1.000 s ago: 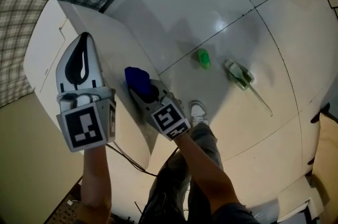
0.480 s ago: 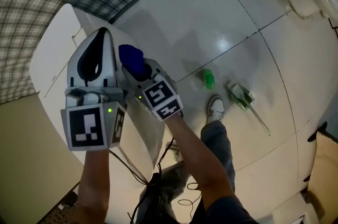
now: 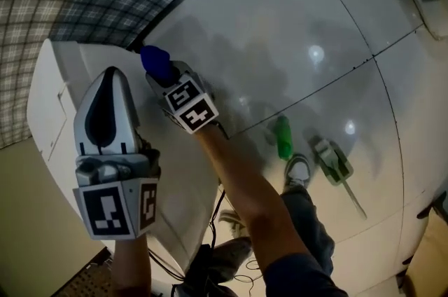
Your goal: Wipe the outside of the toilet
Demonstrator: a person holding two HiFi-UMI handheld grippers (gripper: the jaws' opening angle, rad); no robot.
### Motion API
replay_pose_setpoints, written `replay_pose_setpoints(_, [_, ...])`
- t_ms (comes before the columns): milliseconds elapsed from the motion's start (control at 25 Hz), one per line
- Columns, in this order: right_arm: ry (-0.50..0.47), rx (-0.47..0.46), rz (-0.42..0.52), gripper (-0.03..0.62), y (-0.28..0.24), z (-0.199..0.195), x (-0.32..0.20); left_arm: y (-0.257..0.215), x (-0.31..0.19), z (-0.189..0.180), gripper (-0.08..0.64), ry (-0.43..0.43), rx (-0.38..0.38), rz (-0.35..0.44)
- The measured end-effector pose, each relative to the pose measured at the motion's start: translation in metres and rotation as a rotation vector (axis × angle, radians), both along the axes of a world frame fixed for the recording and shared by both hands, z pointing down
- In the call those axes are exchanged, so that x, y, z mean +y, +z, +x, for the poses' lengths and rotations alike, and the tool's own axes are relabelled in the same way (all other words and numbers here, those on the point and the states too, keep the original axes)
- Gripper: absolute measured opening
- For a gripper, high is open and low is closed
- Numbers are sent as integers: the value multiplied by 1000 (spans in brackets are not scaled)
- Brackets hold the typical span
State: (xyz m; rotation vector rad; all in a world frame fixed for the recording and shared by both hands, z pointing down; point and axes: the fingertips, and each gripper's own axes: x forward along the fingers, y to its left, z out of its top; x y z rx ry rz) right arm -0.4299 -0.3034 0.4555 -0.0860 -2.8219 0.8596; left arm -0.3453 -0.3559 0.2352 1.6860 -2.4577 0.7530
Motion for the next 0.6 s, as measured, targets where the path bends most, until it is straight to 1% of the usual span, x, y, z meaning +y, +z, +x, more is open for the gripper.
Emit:
replay_pose_setpoints(120, [-35,0,-14,72,17,-7,11,11,-4,-3,15,4,-35,-18])
replay_pose_setpoints(200, [-33,1,-36,72,24,5,22,19,-6,-4,15,1,-18,-26])
replay_pose_setpoints(320, [-6,38,-111,72,36,49,53,29,-4,-3,15,-15,43,-49])
replay_pose_setpoints(400, [5,79,-147,72,43,89,78,31,-4,4,15,6,30,-64])
replay_pose_setpoints(480, [8,131,-162,72,47,128,104,33,-4,12,15,38,9,-75])
replay_pose_setpoints(520, [11,155,-167,72,47,145,116,34,-3,15,15,44,17,-75])
replay_pose_setpoints(600, [24,192,-183,72,45,174,137,40,1,16,15,26,74,-64])
